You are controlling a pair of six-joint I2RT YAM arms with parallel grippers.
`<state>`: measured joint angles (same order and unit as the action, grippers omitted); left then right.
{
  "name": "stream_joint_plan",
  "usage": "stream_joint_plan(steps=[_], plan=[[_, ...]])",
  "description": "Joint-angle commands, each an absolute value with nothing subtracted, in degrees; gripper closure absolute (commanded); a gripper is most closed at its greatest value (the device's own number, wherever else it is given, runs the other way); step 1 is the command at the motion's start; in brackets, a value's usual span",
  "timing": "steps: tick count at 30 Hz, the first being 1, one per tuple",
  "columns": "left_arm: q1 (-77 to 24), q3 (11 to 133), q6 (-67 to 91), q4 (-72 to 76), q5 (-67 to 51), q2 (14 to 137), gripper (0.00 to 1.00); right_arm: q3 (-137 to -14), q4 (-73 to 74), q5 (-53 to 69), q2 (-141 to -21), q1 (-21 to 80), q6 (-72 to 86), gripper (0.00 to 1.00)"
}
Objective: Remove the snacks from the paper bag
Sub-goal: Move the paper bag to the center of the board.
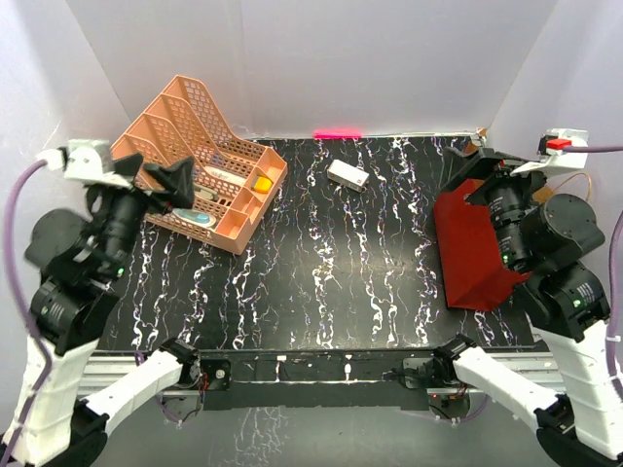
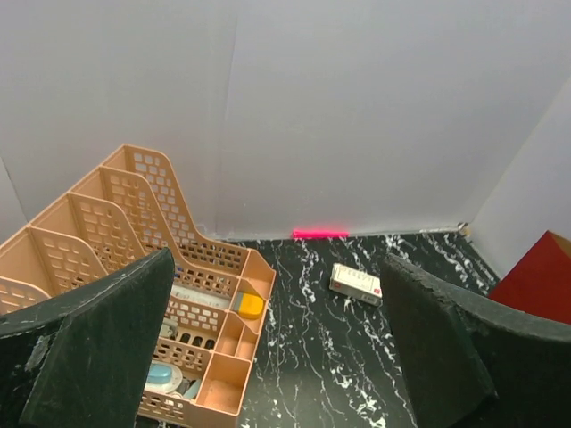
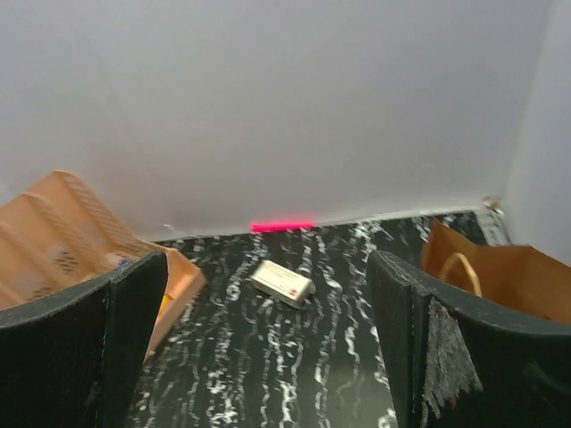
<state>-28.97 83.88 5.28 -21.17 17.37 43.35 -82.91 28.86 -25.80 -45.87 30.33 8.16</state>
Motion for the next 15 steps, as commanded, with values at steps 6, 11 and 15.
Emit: stream_joint_plan(steps=[6,11,15], plan=[[-30.27,78.61,7.34,-12.44,15.91,55.35,0.02,-76.57,35.24,-25.84,-44.16,13.44,11.57,0.02],[-34.04,72.82,6.32,-7.58,16.85,60.38,0.02,-72.89,39.99,-24.74,-42.60,5.71,13.19,0.02],[-38.40,67.90,4.85,-3.71,17.84,63.14,0.02,-70.63,43.16,-21.27,-41.82,1.44,13.26,0.02]])
